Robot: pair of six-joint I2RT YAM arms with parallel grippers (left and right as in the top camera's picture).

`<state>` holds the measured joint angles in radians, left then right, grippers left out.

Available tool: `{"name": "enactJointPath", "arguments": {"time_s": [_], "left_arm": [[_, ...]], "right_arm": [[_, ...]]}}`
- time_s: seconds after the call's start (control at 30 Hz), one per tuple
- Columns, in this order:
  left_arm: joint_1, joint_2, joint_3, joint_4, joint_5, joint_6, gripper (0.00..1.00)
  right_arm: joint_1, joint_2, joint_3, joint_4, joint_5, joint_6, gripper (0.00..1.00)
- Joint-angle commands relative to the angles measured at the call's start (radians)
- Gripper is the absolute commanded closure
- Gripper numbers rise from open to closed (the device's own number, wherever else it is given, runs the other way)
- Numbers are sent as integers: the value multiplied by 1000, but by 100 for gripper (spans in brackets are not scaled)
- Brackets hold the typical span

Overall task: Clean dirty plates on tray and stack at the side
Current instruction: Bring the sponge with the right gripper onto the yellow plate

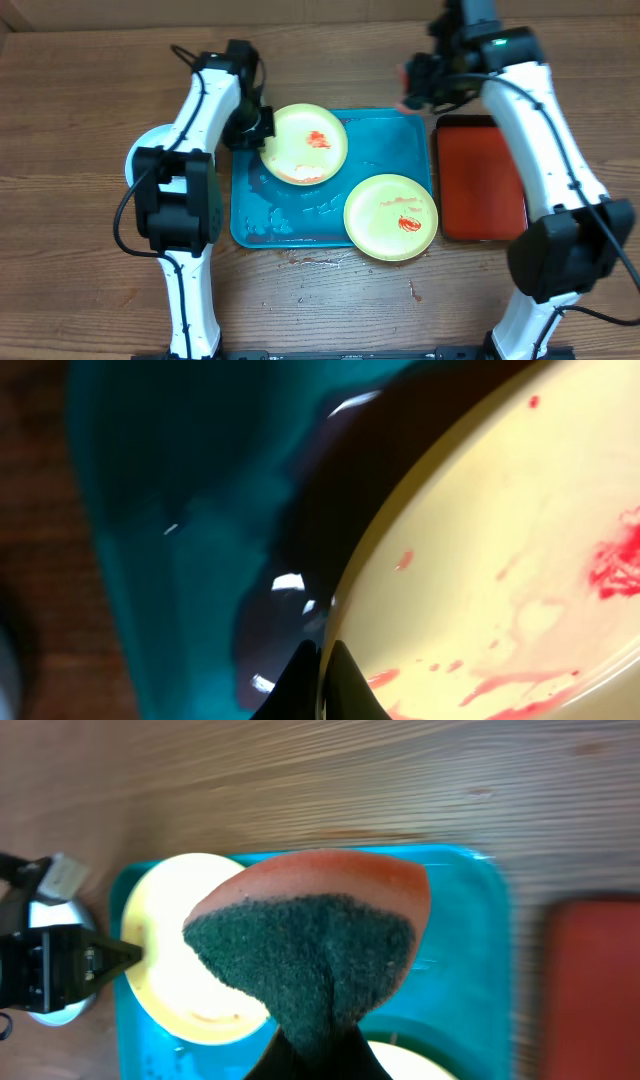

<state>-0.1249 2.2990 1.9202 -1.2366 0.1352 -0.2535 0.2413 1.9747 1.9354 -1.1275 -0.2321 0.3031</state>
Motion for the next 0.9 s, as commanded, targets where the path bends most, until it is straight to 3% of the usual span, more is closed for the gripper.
{"name": "enactJointPath", "arguments": {"time_s": [0.0,0.23,0.57,0.87], "left_arm": [[7,-32,-22,-24,-11,76,96],[5,-32,-90,-18,-11,85,96],[9,-32,-286,168,-8,30,96],[9,-32,-289,183,-8,28,96]], "right_arm": [[92,71,8,43,-13,79,96],[237,176,8,149,-47,172,96],[356,313,8,232,-50,208,96],[418,386,8,317,-3,219,96]]}}
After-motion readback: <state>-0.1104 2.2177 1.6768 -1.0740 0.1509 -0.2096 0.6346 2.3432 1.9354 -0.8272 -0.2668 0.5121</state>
